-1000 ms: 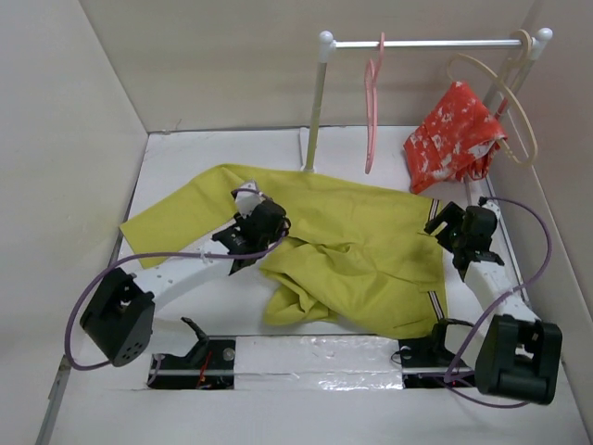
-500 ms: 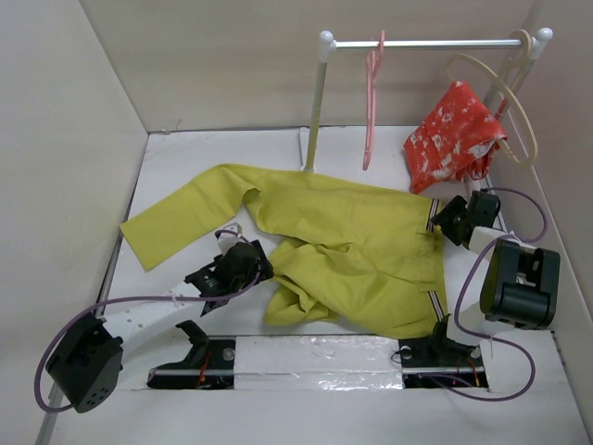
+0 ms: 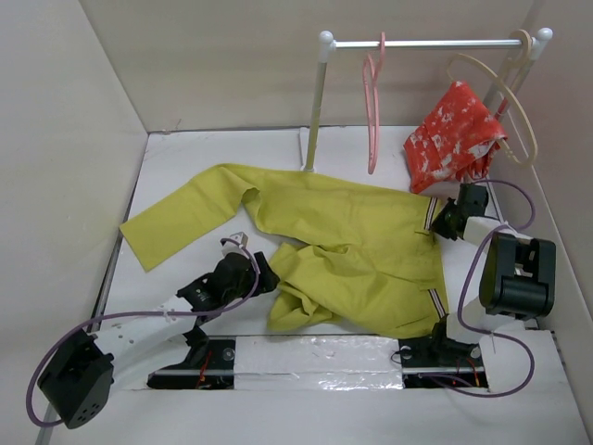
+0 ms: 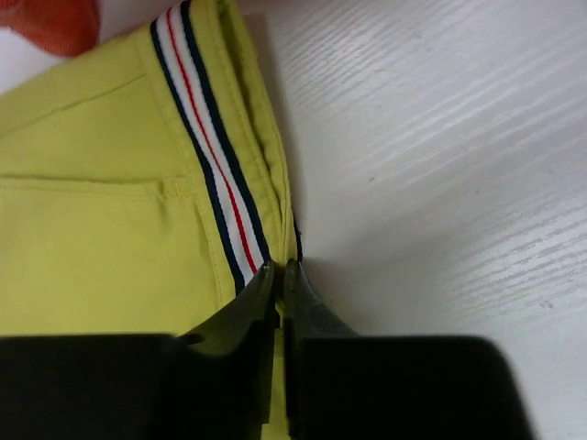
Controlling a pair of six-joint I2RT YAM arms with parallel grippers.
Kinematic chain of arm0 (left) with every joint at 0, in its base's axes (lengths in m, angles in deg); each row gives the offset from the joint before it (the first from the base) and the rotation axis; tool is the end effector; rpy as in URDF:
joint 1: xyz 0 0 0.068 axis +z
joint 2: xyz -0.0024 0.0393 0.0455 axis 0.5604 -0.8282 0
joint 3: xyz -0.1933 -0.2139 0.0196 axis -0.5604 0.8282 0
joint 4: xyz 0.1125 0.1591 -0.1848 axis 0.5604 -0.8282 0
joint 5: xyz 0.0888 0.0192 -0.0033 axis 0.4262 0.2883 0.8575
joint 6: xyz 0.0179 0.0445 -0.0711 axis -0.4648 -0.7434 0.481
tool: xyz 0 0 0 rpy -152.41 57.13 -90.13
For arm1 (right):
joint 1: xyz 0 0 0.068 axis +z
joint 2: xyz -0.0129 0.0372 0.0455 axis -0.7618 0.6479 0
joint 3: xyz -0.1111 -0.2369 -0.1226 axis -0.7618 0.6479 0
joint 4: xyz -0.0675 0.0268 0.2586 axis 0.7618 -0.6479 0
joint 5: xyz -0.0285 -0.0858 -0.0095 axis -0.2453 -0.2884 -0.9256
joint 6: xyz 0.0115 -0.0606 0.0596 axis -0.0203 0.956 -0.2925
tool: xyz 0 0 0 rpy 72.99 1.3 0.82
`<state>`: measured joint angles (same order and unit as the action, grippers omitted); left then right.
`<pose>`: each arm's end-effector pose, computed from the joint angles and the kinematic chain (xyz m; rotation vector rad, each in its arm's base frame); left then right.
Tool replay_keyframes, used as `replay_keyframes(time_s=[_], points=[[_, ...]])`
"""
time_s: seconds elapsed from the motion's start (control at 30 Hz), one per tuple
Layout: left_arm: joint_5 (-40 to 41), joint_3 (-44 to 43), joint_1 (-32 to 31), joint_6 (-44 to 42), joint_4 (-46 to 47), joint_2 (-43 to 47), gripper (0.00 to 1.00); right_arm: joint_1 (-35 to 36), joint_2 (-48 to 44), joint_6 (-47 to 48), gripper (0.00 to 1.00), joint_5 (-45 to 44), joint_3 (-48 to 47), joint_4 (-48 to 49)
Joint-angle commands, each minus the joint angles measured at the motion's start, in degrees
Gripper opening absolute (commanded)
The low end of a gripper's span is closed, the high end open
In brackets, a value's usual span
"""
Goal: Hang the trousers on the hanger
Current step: Flatten out the trousers at the center of the board.
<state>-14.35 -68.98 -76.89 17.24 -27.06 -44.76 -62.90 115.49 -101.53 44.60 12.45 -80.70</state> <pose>0.1532 -0.1305 0.1479 -0.1296 2.2561 -0.7522 0.3231 -0.0693 0.1377 0.7649 2.3426 0.1984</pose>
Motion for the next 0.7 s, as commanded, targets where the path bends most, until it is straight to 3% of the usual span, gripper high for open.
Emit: replay_keyframes(time_s=[0.0,0.1,0.2,0.23,0.3,0.43,0.57,0.67], points=[[-2.94,1.67,-0.44,-1.11,4.44,1.58,0.67,1.50,-0.63,1.79,0.01,-2.55,-2.00,-4.82],[-4.70,1.50,-0.44,-0.85,8.40,-0.78,0.60,-0.08,-4.66,0.48,0.00,-2.38,-1.65,-3.34],[-6.20,1.23,-0.44,-0.50,13.41,-2.90,0.20,-1.66,-10.03,-0.14,0.00,-4.65,-3.74,-4.29],[-7.50,1.06,-0.44,-0.23,13.85,-2.91,0.00,-2.19,-11.00,-0.05,0.00,-5.45,-4.63,-4.99],[-4.64,-1.13,-0.44,-0.14,10.45,-2.12,0.00,-3.41,-12.76,0.03,0.00,-9.14,-6.38,-6.49],[4.06,-4.30,-0.44,-0.23,1.31,8.23,0.00,-5.70,-11.72,-0.05,0.00,-13.18,-11.04,-7.38],[8.13,-6.67,-0.44,0.73,-9.92,17.38,0.00,-6.23,-5.75,-0.58,0.00,-15.29,-15.51,-7.90],[9.63,-7.21,-2.54,3.36,-13.38,21.08,0.00,-5.01,-2.57,-1.45,0.00,-16.52,-16.59,-8.34]])
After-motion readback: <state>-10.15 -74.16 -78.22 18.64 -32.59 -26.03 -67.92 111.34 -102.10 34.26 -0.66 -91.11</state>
